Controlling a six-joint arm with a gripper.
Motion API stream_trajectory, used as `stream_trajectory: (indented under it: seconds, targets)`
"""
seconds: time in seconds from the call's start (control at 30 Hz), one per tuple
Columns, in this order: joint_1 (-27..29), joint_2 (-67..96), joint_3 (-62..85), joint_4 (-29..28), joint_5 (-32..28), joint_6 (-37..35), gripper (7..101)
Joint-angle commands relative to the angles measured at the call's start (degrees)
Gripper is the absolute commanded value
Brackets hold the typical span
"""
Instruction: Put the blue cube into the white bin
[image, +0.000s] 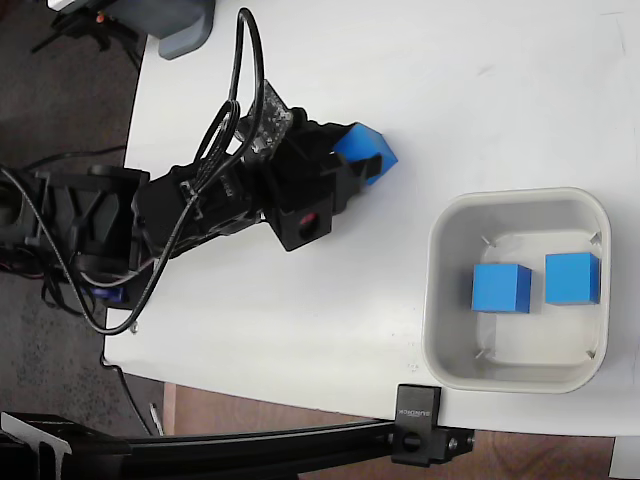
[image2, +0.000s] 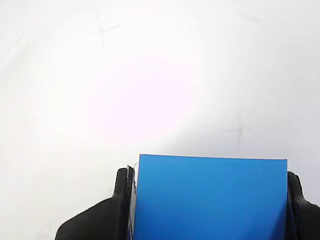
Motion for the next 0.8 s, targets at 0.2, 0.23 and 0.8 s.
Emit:
stream_trajectory:
  seconds: [0.2, 0.23, 0.8]
  targets:
    - [0.3, 12.0, -2.0, -1.8, 9.3, 6.2, 42.7]
    - [0.7, 12.9, -2.7, -1.9, 10.1, 6.9, 42.7]
    - [10.5, -12.3, -41.7, -2.5, 8.3, 11.5, 50.5]
